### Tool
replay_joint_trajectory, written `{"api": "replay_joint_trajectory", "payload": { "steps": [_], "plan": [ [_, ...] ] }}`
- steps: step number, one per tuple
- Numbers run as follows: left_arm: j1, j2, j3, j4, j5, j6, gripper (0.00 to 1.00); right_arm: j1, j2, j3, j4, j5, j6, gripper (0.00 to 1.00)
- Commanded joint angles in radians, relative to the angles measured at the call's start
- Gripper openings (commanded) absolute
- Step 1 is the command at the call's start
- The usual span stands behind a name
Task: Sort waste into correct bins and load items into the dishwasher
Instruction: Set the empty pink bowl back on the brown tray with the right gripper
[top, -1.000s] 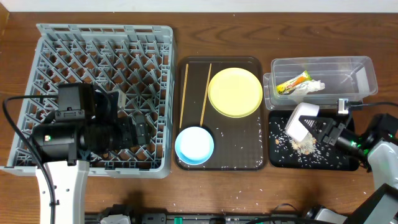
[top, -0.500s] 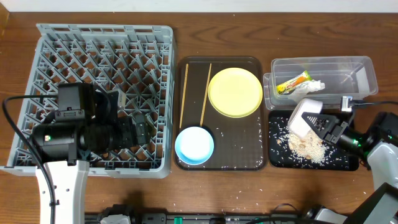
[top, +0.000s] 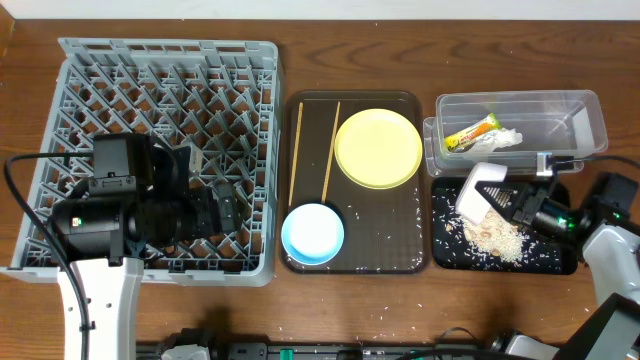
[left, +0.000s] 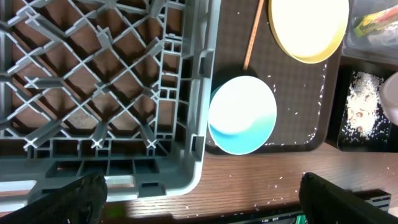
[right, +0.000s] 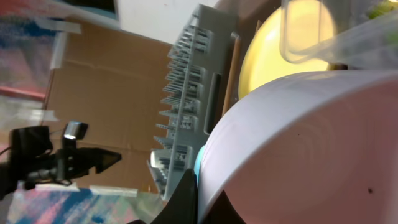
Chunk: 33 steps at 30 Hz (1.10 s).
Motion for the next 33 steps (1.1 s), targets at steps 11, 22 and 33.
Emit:
{"api": "replay_joint_trajectory", "payload": {
  "steps": [11, 22, 33],
  "plan": [
    [-0.002, 0.001, 0.017, 0.007, -0.009, 0.006, 0.99, 0.404, -0.198, 0.216, -0.348, 0.711, 0.05, 0.01],
    [-0.002, 0.001, 0.017, 0.006, -0.008, 0.006, 0.99, 1.17, -0.09, 0.161, -0.125, 1.303, 0.412, 0.01],
    [-0.142, 0.013, 0.017, 0.092, -0.009, 0.006, 1.0, 1.237, 0.046, 0.205, -0.067, 1.347, 0.48, 0.39]
  ]
}}
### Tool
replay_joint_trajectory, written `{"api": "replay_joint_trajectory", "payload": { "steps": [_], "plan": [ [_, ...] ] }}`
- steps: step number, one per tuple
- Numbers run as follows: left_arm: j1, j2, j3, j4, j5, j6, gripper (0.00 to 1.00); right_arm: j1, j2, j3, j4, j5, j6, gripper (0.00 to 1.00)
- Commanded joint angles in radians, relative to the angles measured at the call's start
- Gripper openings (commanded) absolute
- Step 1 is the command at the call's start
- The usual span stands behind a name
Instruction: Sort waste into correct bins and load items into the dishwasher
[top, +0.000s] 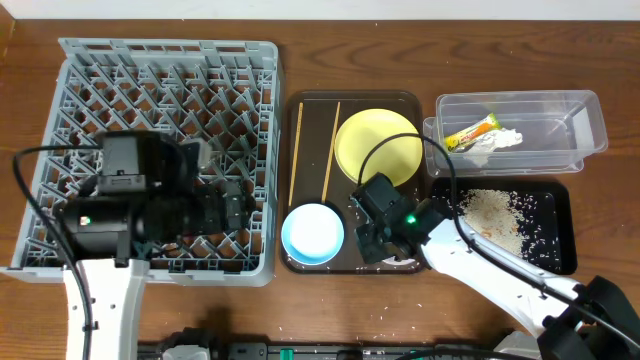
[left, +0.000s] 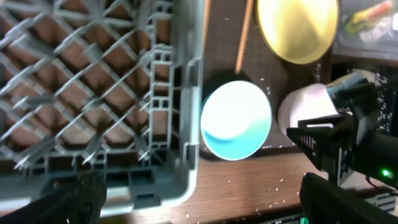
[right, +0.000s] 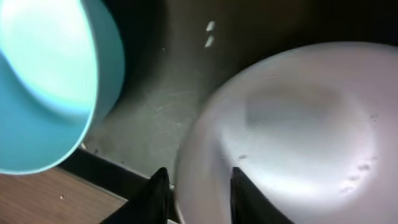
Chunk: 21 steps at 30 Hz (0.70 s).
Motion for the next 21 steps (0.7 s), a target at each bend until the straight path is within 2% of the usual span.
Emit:
{"api": "replay_joint_trajectory", "payload": {
  "steps": [1, 3, 4, 6, 11, 14, 21],
  "plan": [
    [-0.115, 0.023, 0.017, 0.064, -0.003, 0.006, 1.0, -0.016, -0.085, 0.05, -0.008, 0.032, 0.035, 0.45],
    [-0.18, 0.051, 0.017, 0.108, -0.02, -0.001, 0.98, -0.045, -0.158, 0.074, -0.017, 0.032, 0.035, 0.52],
    [-0.228, 0.082, 0.017, 0.139, -0.073, -0.021, 0.97, -0.082, -0.216, 0.089, -0.032, 0.031, 0.035, 0.54],
    [-0.286, 0.135, 0.017, 0.182, -0.135, -0.035, 0.95, -0.149, -0.295, 0.105, -0.06, 0.03, 0.035, 0.56],
    [-0.405, 0.324, 0.017, 0.338, -0.163, -0.035, 0.89, -0.344, -0.475, 0.112, -0.108, -0.014, 0.054, 0.61],
    [-0.452, 0.475, 0.017, 0.457, -0.253, -0.035, 0.77, -0.424, -0.536, 0.112, -0.134, -0.031, 0.054, 0.63],
    [-0.481, 0.756, 0.017, 0.683, -0.257, -0.024, 0.47, -0.435, -0.527, 0.11, -0.192, -0.029, 0.053, 0.65]
  ]
}}
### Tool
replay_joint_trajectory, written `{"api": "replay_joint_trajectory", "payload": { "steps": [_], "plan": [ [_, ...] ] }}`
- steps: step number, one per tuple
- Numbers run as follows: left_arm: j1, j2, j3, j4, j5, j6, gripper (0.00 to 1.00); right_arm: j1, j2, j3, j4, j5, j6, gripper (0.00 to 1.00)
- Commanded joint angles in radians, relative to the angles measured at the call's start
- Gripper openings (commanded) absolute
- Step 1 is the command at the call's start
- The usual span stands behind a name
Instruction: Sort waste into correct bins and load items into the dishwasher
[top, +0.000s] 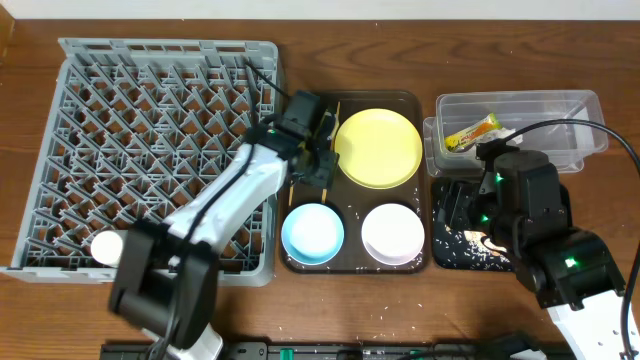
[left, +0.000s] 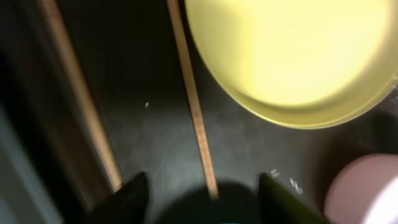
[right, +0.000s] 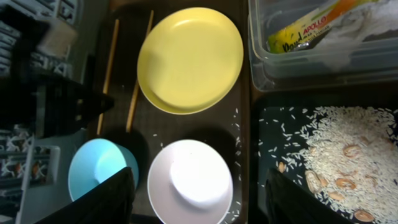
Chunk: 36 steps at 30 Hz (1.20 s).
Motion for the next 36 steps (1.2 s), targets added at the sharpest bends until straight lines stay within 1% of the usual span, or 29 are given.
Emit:
{"api": "replay_joint_trajectory", "payload": {
  "steps": [1, 5, 10, 11, 12, 13, 14, 16, 20, 24, 26, 30, 34, 36],
  "plan": [
    [-0.005, 0.095, 0.012, 0.049, -0.027, 0.005, 0.45, -0.005, 0.023, 0.004, -0.013, -0.007, 0.011, 0.65],
    [-0.008, 0.171, 0.012, 0.103, -0.019, 0.003, 0.33, -0.005, 0.058, 0.004, -0.026, -0.008, 0.011, 0.65],
    [-0.042, 0.245, 0.012, 0.121, -0.024, -0.003, 0.33, -0.005, 0.096, 0.004, -0.028, -0.016, 0.011, 0.64],
    [-0.046, 0.251, 0.012, 0.121, -0.029, -0.003, 0.3, -0.005, 0.097, 0.004, -0.029, -0.023, 0.011, 0.63],
    [-0.047, 0.254, 0.012, 0.122, -0.039, -0.003, 0.24, -0.005, 0.097, 0.004, -0.03, -0.031, 0.011, 0.63],
    [-0.047, 0.254, 0.012, 0.119, -0.072, -0.003, 0.11, -0.005, 0.096, 0.004, -0.03, -0.039, 0.011, 0.62],
    [-0.046, 0.253, 0.012, 0.118, -0.097, -0.005, 0.08, -0.005, 0.096, 0.004, -0.03, -0.042, 0.011, 0.62],
    [-0.04, 0.246, 0.012, 0.111, -0.14, -0.023, 0.08, -0.005, 0.096, 0.004, -0.033, -0.041, 0.011, 0.6],
    [-0.032, 0.245, 0.012, 0.097, -0.143, -0.029, 0.08, -0.005, 0.096, 0.004, -0.046, -0.046, 0.011, 0.57],
    [-0.032, 0.243, 0.013, 0.08, -0.143, -0.03, 0.08, -0.005, 0.096, 0.004, -0.049, -0.049, 0.011, 0.57],
    [-0.025, 0.219, 0.024, 0.046, -0.143, -0.062, 0.08, -0.005, 0.096, 0.004, -0.054, -0.052, 0.011, 0.56],
    [0.009, 0.117, 0.042, 0.007, -0.143, -0.099, 0.07, -0.005, 0.096, 0.004, -0.059, -0.052, 0.011, 0.56],
    [0.073, -0.076, 0.042, -0.018, -0.143, -0.098, 0.08, -0.005, 0.096, 0.004, -0.059, -0.052, 0.011, 0.56],
    [0.088, -0.135, 0.042, -0.048, -0.143, -0.098, 0.08, -0.005, 0.096, 0.004, -0.059, -0.052, 0.011, 0.56]
  ]
}}
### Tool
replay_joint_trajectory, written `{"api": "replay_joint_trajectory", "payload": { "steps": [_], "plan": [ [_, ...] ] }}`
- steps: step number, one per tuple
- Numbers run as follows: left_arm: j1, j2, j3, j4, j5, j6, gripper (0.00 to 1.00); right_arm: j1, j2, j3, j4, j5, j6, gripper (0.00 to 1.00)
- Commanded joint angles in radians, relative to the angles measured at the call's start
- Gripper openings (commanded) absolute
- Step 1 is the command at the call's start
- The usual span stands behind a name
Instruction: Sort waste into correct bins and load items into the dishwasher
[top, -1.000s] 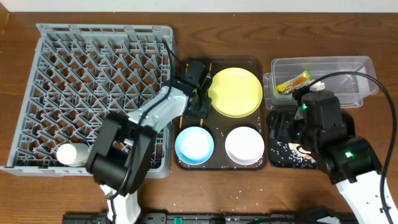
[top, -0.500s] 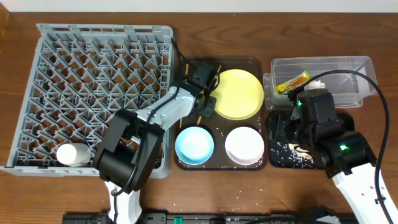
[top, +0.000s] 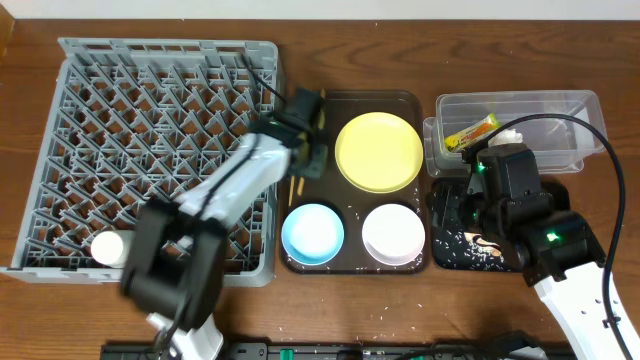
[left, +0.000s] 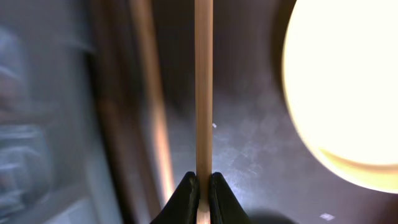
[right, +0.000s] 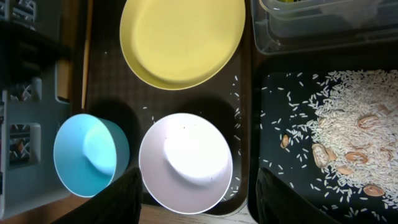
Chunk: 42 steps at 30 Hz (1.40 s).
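Note:
My left gripper is shut on a wooden chopstick over the left part of the brown tray. A second chopstick lies blurred beside it. On the tray sit a yellow plate, a blue bowl and a white bowl. My right gripper hangs open, high above the white bowl, holding nothing. The grey dish rack stands to the left, with a white cup in its front corner.
A clear bin at the back right holds a yellow wrapper and crumpled paper. In front of it a black bin holds rice and scraps. Loose rice grains dot the tray and the wooden table.
My left gripper was open over the two chopsticks; now it is shut on one of them. The right gripper stays open and has shifted a little above the bowls.
First my right gripper held the white bowl tipped over the black bin while the left arm hovered over the rack. Then the bowl was down on the tray beside the blue bowl. After that the right gripper was open and clear, and the left reached the chopsticks and has gripped one.

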Motion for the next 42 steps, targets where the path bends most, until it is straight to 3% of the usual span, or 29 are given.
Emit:
{"api": "replay_joint_trajectory", "payload": {
  "steps": [1, 7, 12, 18, 20, 22, 23, 24, 30, 36, 42],
  "plan": [
    [0.039, -0.167, 0.006, -0.056, -0.02, -0.016, 0.08, -0.005, 0.0, 0.004, -0.001, -0.005, 0.01, 0.56],
    [0.071, -0.232, -0.006, -0.206, -0.179, 0.035, 0.08, -0.005, 0.0, 0.004, 0.0, -0.005, 0.01, 0.57],
    [0.073, -0.182, -0.058, -0.205, -0.291, 0.048, 0.08, -0.005, 0.0, 0.004, 0.0, -0.005, 0.01, 0.57],
    [0.073, -0.154, -0.058, -0.202, -0.288, 0.015, 0.08, -0.005, 0.0, 0.004, -0.006, -0.006, 0.01, 0.57],
    [0.073, -0.155, -0.056, -0.202, -0.288, -0.01, 0.15, -0.005, 0.0, 0.004, -0.007, -0.006, 0.01, 0.57],
    [0.073, -0.16, -0.036, -0.22, -0.263, -0.009, 0.17, -0.005, 0.0, 0.004, -0.008, -0.006, 0.01, 0.57],
    [0.073, -0.174, -0.005, -0.242, -0.206, -0.008, 0.31, -0.005, 0.0, 0.004, -0.007, -0.005, 0.01, 0.57],
    [0.072, -0.184, 0.013, -0.251, -0.17, -0.009, 0.33, -0.005, 0.0, 0.004, -0.007, -0.005, 0.01, 0.58],
    [0.002, -0.25, 0.048, -0.189, 0.041, 0.009, 0.32, -0.005, 0.0, 0.004, -0.002, -0.005, 0.01, 0.59],
    [-0.095, -0.101, 0.034, -0.105, -0.177, 0.036, 0.32, -0.005, 0.0, 0.004, 0.001, -0.005, 0.01, 0.61],
    [-0.094, 0.084, 0.034, -0.038, -0.28, -0.003, 0.32, -0.005, 0.0, 0.004, 0.001, -0.005, 0.01, 0.61]
  ]
}}
